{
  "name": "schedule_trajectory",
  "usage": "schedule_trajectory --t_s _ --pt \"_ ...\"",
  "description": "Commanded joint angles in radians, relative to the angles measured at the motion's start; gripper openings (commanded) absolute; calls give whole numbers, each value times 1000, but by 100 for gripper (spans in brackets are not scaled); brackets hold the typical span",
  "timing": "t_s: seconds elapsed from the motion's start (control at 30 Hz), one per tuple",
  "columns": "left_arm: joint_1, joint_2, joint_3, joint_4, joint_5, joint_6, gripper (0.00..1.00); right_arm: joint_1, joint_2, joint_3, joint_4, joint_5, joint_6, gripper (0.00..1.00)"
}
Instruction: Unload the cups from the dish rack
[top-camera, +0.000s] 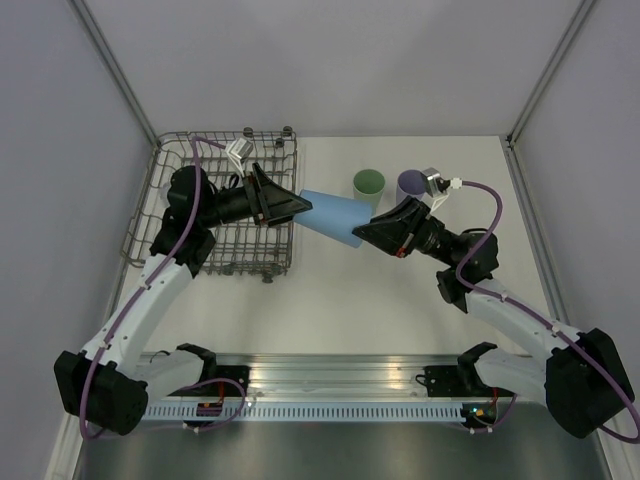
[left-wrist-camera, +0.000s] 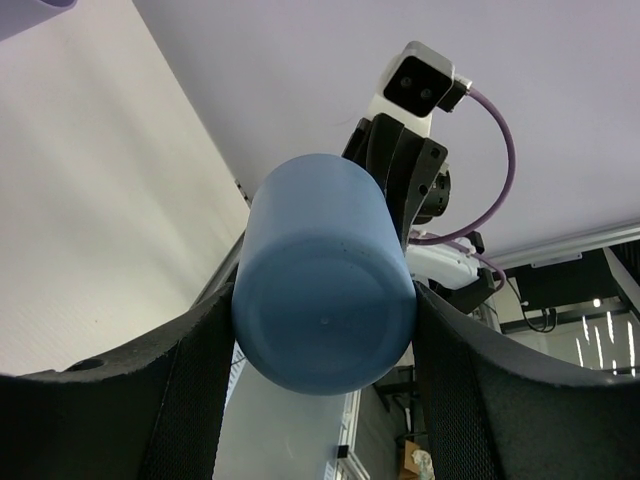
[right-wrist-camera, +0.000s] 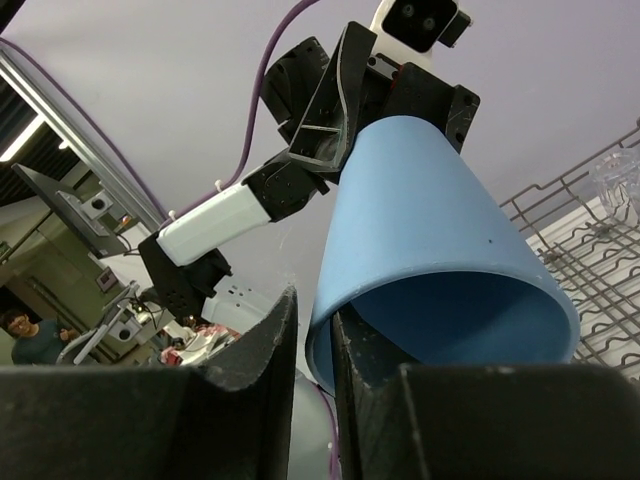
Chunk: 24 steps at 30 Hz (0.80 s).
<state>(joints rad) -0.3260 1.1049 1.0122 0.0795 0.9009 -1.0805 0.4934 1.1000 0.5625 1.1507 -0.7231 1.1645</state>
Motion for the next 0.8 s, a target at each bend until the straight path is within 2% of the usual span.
schedule_trajectory --t_s 0.0,0.07,0.13,0.17,0.2,0.23,0.33,0.37,0.43,0.47,0.5,0.6,0.63,0.67,0.73,0.77 --pt "-7 -2 11 42 20 -13 2 5 3 37 93 -9 -2 24" --pt "-7 -5 8 39 13 -7 2 5 0 43 87 -6 -12 18" --pt "-5 -2 12 20 10 5 2 5 -14 53 37 -6 -31 1" --pt "-5 0 14 11 9 8 2 4 -20 57 -6 -7 -58 0" --pt "-7 4 22 -3 3 23 18 5 -34 62 -43 -4 -75 1" --pt "-7 4 26 -29 -8 33 39 4 -46 79 -87 -1 -103 0" --pt "-5 12 60 -125 -43 86 82 5 -101 124 -314 23 -247 0" --pt "-7 12 89 -164 -60 129 99 5 -132 141 -467 34 -340 0" --pt "-7 12 117 -222 -106 177 100 4 -156 200 -610 72 -423 0" --pt "-5 12 133 -310 -140 204 100 4 -167 223 -760 85 -474 1" --pt "-5 10 172 -366 -175 268 100 2 -183 249 -840 108 -520 0" --pt "-5 -2 242 -553 -351 385 100 2 -196 358 -1115 206 -679 0" --pt "-5 -8 255 -590 -456 411 100 1 -193 428 -1197 243 -757 0" --pt "-5 -25 265 -628 -506 436 100 1 -187 468 -1355 334 -788 0" --pt "-5 -40 285 -707 -624 507 100 1 -152 595 -1500 440 -871 1" --pt "-5 -57 289 -737 -652 555 100 1 -125 635 -1623 530 -897 0"
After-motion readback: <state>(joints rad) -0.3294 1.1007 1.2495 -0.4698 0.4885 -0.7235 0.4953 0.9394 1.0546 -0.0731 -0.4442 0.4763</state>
